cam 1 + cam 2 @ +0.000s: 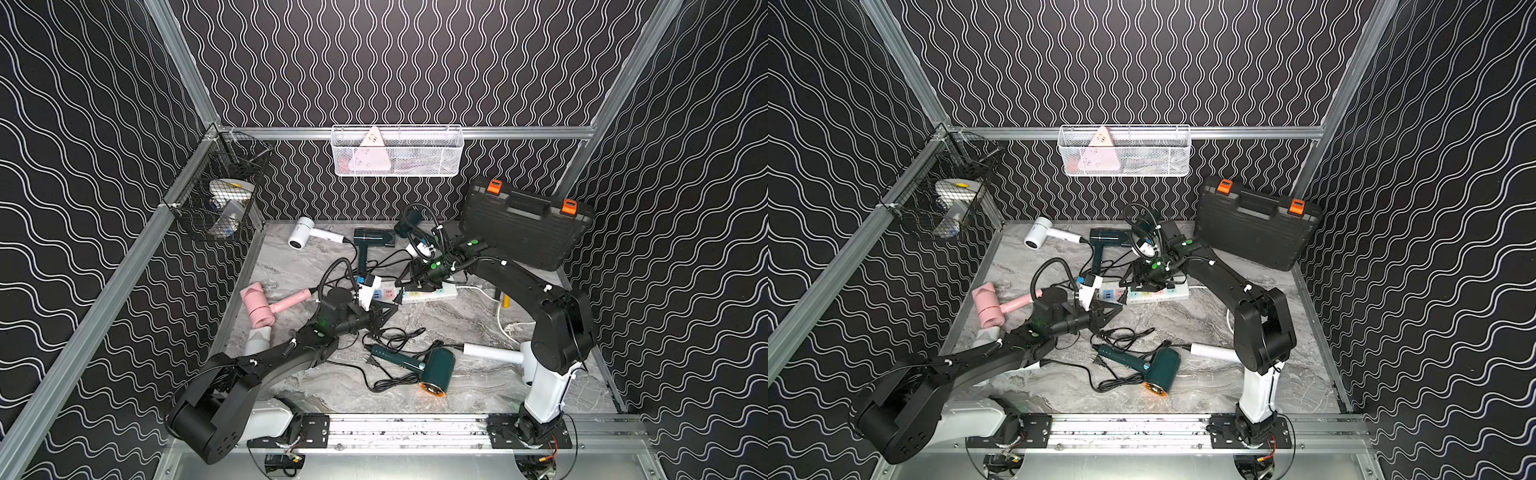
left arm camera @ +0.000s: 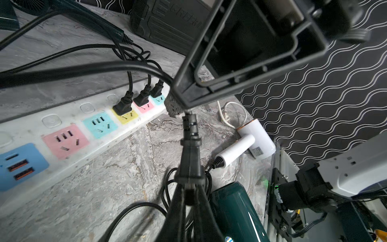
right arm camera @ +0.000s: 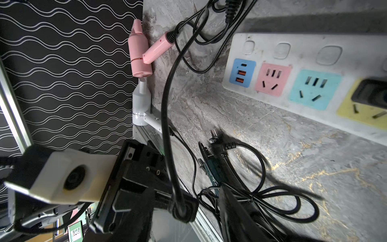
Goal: Charge the blow dryers
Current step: Insert the plug into the socket.
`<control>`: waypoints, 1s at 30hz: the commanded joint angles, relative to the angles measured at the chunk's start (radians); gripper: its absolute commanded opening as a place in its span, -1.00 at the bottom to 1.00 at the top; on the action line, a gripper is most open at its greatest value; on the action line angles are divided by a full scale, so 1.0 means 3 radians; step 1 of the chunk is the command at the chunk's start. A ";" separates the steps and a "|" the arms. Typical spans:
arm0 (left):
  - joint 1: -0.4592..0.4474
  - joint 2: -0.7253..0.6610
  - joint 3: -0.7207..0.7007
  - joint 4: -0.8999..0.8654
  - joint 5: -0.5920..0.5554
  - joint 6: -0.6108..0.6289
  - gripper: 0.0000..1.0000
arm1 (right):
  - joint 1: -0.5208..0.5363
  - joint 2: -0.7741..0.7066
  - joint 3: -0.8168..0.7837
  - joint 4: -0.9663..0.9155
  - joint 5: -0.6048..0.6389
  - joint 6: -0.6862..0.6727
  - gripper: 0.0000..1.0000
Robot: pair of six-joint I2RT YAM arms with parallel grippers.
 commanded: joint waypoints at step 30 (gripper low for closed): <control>-0.0276 -0.0112 0.0097 -0.0406 -0.0620 0.0448 -1.00 | 0.0236 0.0110 0.0072 -0.0388 0.0150 -0.0121 -0.80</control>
